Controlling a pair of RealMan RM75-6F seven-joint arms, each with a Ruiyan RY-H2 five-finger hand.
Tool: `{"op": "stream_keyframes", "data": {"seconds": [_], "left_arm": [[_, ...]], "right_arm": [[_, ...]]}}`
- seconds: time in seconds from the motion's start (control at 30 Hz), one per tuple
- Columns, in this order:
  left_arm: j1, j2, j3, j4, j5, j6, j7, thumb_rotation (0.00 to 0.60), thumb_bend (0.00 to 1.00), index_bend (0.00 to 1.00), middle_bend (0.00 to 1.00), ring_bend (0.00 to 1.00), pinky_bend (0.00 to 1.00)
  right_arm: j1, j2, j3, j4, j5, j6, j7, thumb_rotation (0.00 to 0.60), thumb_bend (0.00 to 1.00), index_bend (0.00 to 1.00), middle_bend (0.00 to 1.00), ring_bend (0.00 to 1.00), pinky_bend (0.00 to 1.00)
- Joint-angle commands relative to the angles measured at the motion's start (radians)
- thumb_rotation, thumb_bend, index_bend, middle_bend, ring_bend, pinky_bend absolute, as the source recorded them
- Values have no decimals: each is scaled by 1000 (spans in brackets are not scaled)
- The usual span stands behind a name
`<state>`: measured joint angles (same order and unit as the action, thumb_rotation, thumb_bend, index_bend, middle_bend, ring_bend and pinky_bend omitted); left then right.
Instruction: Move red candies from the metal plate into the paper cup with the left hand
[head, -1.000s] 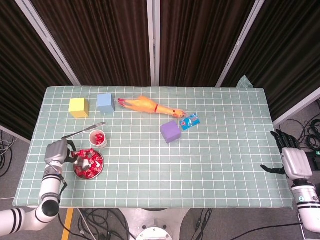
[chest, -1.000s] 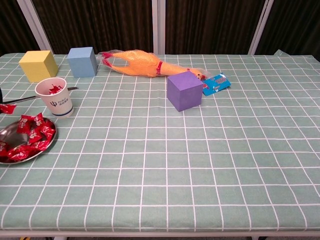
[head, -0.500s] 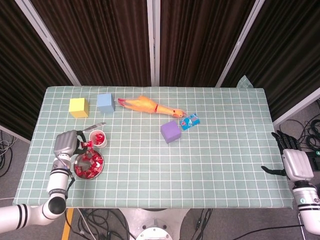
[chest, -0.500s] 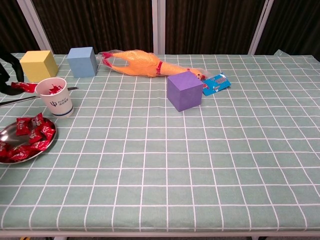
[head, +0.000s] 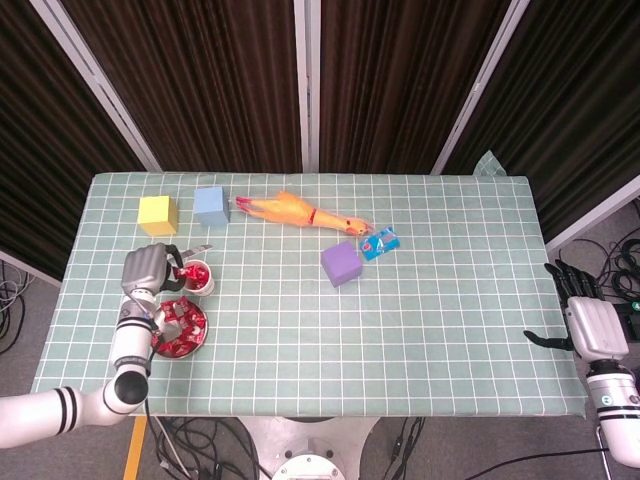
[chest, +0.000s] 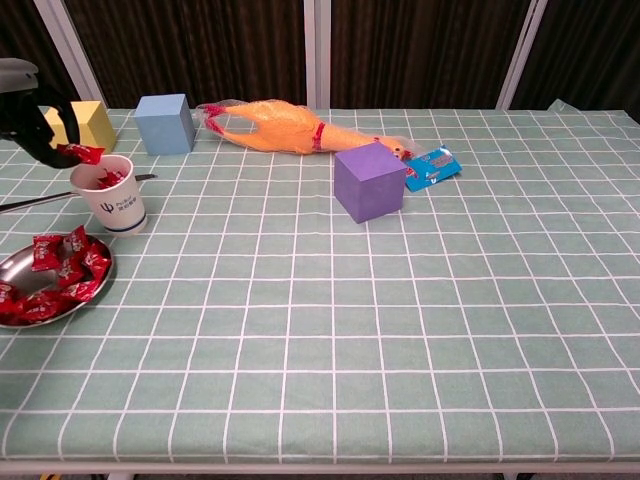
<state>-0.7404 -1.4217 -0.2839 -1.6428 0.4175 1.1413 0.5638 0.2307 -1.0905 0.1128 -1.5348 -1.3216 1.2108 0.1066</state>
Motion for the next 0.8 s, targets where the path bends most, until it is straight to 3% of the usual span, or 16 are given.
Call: {"op": "stream_keyframes", "data": {"seconds": [0.03,0.33,0.5,0.8], "left_arm": [[-2,1,1,-5,-4,-6,1,600,359,631,1000,1000,1000],[-18,-6,-6,-9,-11,-14,-4,600,352,603,1000,1000,1000],[-28,-7,-7,4,-37,-37,-2,600,290,497,1000,1000,1000],[-23,13,-6,-21,-27,-19,-15,600,276,481,1000,1000,1000]], "right_arm": [[0,-2,0,2,1,-1,0,512,0,0,0,0,0],[-4,-3,-1,10,7,-4,6,512,0,0,0,0,0],[-5,-2,-1,14,6,-2,13,514,0,0,0,0,0],[-6,-5,-2,22,4,-5,22,513,0,0,0,0,0]]}}
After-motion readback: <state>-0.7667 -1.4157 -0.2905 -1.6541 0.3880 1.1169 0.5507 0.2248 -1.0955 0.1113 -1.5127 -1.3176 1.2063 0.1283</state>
